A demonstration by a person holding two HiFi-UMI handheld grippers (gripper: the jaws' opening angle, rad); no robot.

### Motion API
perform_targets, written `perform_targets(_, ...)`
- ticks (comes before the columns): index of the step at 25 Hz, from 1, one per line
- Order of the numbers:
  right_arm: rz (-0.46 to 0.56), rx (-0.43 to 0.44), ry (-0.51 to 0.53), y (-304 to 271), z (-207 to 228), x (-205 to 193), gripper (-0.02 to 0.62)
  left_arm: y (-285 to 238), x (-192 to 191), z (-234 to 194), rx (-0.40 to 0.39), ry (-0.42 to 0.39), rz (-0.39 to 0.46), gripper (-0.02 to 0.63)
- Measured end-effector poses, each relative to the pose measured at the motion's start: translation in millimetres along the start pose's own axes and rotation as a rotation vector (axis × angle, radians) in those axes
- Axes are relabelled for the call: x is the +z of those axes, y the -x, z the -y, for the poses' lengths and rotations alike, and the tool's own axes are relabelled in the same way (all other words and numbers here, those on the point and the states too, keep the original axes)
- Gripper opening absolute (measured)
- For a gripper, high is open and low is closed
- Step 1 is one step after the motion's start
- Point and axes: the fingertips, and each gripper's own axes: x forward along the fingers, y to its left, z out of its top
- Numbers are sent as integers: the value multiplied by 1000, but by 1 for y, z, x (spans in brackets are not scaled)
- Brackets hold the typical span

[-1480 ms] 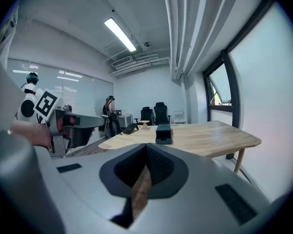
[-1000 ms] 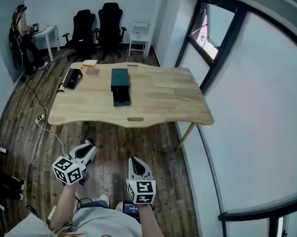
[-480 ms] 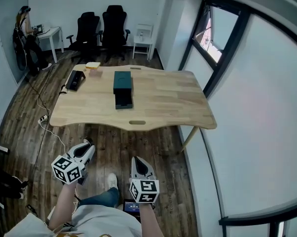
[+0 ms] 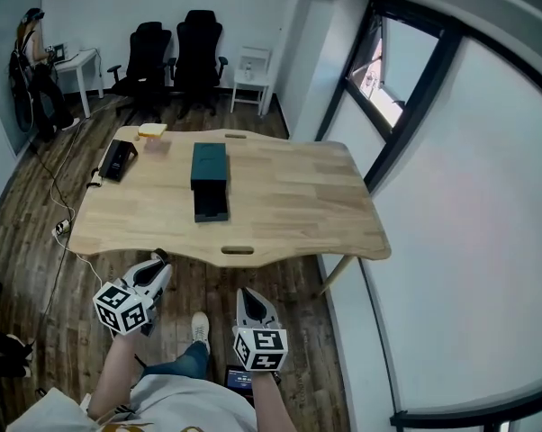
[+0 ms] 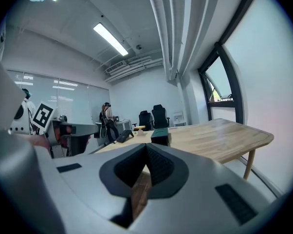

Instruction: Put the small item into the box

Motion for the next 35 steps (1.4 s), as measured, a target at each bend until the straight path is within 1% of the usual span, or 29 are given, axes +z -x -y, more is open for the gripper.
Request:
perform_targets(3, 8, -1, 0, -50, 18, 20, 4, -45, 13, -32, -18, -7, -10, 40)
perform_targets(6, 4, -4, 7, -109, 38, 39, 4, -94, 33, -72, -23, -10, -20, 40)
perform_targets(11, -16, -28, -4, -203, 74, 62, 5, -174, 60, -135, -47, -23, -39, 40)
perform_targets(15, -27, -44, 10, -255, 93, 74, 5, -219, 66, -168, -62, -12, -44, 40)
perform_targets(19, -65, -64, 11, -281, 104, 71, 5, -244, 54, -188, -79, 10, -86, 40)
perform_targets(23, -84, -81, 5, -294, 116, 69, 5, -261, 51, -202, -79, 31, -94, 40)
perform_targets(29, -101, -71, 16, -313, 126, 69, 5, -279, 50, -213, -68, 44, -102, 40)
perform_targets(35, -102, -63, 13, -329, 133, 70, 5, -296, 49, -213, -81, 33, -113, 40)
